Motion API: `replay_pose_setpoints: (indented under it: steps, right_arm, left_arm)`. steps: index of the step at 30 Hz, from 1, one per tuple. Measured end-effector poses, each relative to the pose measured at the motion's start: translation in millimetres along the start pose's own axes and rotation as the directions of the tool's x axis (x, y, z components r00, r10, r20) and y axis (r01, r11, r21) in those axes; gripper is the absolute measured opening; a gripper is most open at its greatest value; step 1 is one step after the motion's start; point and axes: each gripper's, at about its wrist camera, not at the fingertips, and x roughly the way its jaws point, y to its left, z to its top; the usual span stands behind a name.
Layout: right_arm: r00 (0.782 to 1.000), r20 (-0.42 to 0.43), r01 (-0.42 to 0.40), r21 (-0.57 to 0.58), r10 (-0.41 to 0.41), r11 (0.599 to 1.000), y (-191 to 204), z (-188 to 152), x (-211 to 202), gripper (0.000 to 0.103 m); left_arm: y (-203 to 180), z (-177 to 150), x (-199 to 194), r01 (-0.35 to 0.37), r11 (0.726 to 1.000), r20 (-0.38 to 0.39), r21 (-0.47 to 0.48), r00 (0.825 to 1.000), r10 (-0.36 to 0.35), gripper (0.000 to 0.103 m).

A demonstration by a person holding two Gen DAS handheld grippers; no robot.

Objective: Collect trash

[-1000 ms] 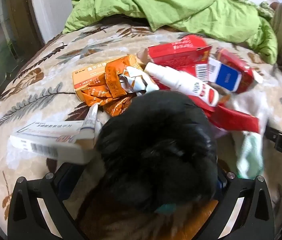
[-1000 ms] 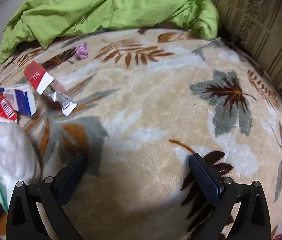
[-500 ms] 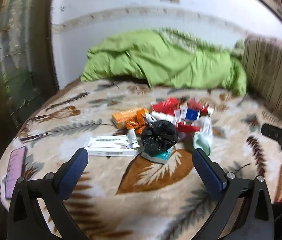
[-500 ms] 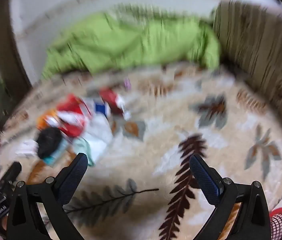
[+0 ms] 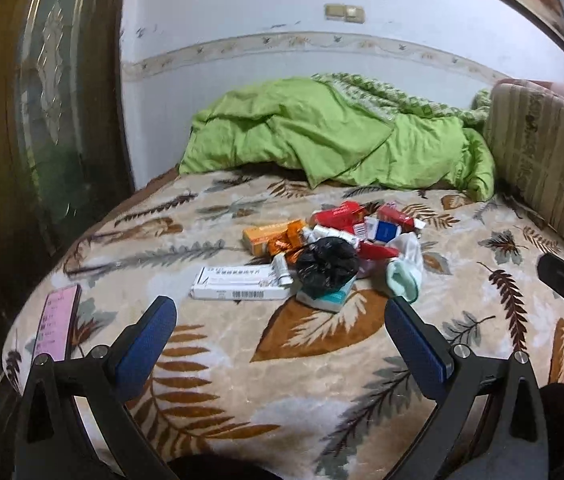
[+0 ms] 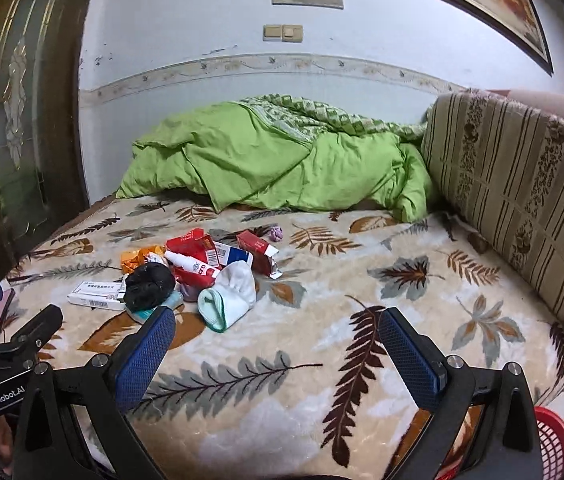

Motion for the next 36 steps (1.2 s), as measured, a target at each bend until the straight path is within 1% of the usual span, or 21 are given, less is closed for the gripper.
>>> replay_pose_setpoints:
  steps: [4,6,14,22,31,36]
  right_arm:
    - [0.999,-0.048,0.024,0.024,-0.022,0.999,-5,-2,9,0.102]
    - [0.998,-0.065,0.028,0.031,-0.026,0.999,-6,-1,12,0.102]
    - [0.996,-0.082,0.036,0.022,-0.034,0.999,-5,-1,13,0.102]
    - [0.996,-0.086,0.030,0.036,-0.026,0.999,-7,1,14,0.102]
    - [0.995,-0.093,0.036,0.023,-0.034,0.999,-5,0,16,0.102]
    - [0.995,-0.096,0.036,0.017,-0.034,0.999,-4,0,16,0.102]
  left_arm:
    - [9,-1,12,-0.020,0.999,-0.058,-0.046,0.998,0.017,0.103]
    - [10,-2,14,-0.016,0.999,-0.068,-0.052,0.998,0.012,0.103]
    - [2,-4,13,-0.017,1.000,-0.064,-0.005,0.998,0.017,0.103]
    - [0,-1,12,-0.020,1.000,-0.065,-0.003,0.998,0.020,0.103]
    - [4,-1,13,-0.021,1.000,-0.069,-0.009,0.997,0.020,0.103]
    - [0,-1,13,-0.019,1.000,-0.068,-0.006,0.998,0.018,0.103]
